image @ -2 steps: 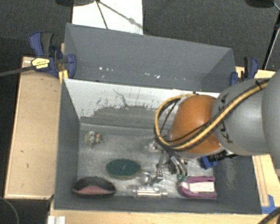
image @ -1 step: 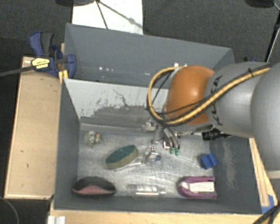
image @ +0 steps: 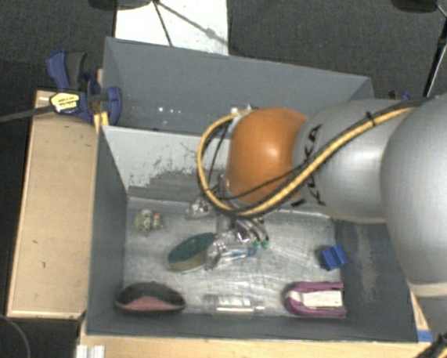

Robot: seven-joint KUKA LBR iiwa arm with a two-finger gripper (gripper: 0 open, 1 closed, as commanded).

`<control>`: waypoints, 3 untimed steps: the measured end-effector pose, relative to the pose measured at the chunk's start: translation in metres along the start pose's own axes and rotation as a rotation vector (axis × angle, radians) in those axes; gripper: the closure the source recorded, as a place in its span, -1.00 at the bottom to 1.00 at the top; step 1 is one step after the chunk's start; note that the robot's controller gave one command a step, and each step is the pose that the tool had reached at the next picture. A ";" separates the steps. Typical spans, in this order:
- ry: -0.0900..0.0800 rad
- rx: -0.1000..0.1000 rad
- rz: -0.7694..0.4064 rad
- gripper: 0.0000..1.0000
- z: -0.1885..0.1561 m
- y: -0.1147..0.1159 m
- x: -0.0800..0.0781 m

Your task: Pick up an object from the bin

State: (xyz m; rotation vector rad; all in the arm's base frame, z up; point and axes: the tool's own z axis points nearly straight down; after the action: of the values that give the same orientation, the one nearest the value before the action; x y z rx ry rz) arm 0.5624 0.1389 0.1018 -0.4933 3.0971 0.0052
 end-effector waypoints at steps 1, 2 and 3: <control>-0.002 0.002 0.240 -1.00 0.030 0.003 -0.021; -0.006 0.001 0.275 -1.00 0.028 -0.031 0.017; -0.014 0.002 0.272 1.00 0.026 -0.031 0.013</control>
Offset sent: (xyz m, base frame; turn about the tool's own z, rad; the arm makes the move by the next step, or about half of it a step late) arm 0.0169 0.0089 -0.0318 0.2404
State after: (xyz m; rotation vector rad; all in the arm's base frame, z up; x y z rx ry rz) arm 0.5594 0.1055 0.0761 -0.0680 3.1221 0.0061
